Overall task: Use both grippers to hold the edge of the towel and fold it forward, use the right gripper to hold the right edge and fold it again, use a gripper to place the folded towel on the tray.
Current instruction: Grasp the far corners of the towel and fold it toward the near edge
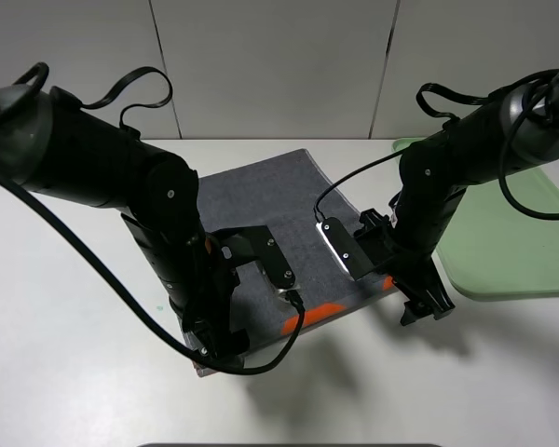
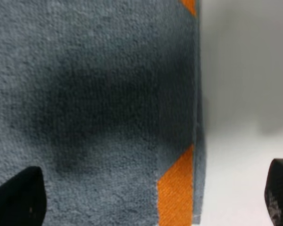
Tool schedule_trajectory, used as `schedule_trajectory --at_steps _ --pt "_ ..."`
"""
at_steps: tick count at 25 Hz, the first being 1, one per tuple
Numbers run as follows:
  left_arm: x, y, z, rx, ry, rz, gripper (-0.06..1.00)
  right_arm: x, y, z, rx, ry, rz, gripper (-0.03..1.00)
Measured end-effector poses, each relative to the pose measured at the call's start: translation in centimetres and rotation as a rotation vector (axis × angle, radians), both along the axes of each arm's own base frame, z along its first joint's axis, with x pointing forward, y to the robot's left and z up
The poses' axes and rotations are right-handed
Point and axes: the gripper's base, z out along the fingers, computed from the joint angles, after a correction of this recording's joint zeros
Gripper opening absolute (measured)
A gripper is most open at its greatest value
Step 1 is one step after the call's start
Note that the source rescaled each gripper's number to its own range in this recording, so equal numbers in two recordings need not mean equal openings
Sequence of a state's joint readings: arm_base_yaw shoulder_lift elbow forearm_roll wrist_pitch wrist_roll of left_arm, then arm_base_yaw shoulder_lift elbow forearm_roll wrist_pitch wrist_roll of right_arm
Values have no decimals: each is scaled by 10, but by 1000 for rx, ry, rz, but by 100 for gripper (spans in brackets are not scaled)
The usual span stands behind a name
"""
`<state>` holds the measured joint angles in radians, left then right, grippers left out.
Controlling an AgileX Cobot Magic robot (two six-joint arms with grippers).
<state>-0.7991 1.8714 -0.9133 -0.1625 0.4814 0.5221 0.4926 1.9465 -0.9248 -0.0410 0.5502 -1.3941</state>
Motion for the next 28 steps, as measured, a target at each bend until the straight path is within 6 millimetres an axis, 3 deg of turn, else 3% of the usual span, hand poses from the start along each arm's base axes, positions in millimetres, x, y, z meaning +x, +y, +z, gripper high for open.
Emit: schedule_trajectory --at_steps 5,10,17,21,25,28 --pt "-1 -1 -3 -2 16 14 90 0 0 0 3 1 -4 100" --pt "-1 0 -23 43 60 14 89 0 0 0 6 2 -8 100" --pt "0 -2 -26 55 65 5 84 -1 1 0 15 8 -23 100" --pt "2 -1 -28 62 53 -10 71 0 2 0 26 3 -33 99" --pt "3 -2 -29 56 41 -8 52 1 3 0 32 -8 -33 85" --pt "4 -3 -29 52 36 -7 37 2 3 0 40 -15 -38 68"
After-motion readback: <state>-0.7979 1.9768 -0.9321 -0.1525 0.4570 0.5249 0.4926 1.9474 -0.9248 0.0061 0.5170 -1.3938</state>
